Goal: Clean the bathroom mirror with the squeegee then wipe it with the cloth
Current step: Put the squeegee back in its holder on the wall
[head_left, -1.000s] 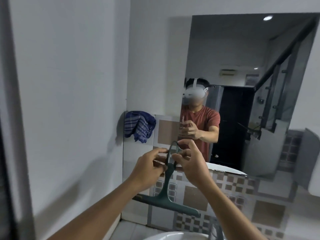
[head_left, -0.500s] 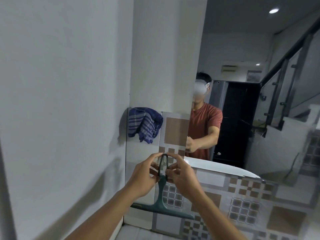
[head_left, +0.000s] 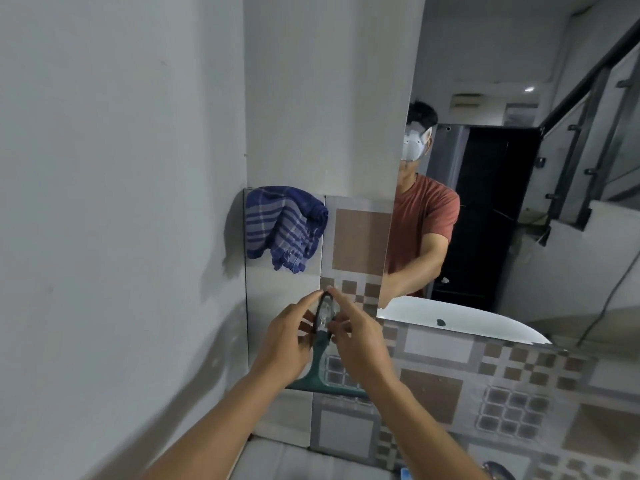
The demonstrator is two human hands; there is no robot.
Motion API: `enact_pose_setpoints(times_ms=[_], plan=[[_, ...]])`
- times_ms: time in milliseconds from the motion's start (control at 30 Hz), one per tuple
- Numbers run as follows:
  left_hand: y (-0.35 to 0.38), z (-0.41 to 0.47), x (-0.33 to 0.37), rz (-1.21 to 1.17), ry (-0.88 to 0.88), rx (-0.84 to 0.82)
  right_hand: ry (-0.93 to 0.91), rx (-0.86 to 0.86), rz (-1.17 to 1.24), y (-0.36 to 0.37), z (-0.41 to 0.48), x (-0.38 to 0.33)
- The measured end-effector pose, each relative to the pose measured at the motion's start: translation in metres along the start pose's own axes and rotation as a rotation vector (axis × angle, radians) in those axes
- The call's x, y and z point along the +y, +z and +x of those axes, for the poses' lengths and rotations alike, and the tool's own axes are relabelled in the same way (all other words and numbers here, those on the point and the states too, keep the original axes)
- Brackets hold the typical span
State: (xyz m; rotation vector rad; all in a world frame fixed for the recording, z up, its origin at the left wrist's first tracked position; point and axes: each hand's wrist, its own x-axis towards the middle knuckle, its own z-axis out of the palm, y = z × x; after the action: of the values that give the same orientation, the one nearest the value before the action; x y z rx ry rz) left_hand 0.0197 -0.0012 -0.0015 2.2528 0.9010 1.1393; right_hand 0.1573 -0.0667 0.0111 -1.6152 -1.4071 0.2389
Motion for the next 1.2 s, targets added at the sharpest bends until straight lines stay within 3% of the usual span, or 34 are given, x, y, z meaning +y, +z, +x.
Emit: enact_pose_setpoints(times_ms=[233,667,1033,1133,1200], plan=[[0.021,0.006,-0.025,0.015,-0.039,-0.024,-0.031,0.045,-0.031,0.020,0.004,0.020],[0.024,-0.016,-0.025,-0.008,-0.140,-0.032,0.068,-0.119,-0.107,0.009,-0.014,0.014],[-0.076,0.020,0.058,0.281,0.322,0.453,-0.337,0.174,-0.309,-0.046,0.025,-0.092],[-0.101,0.048,0.076,0.410,0.309,0.550,-0.416,0.191,-0.354,-0.055,0.051,-0.117],[-0.114,0.066,0.085,0.487,0.237,0.532,-0.428,0.167,-0.369,-0.059,0.067,-0.131]])
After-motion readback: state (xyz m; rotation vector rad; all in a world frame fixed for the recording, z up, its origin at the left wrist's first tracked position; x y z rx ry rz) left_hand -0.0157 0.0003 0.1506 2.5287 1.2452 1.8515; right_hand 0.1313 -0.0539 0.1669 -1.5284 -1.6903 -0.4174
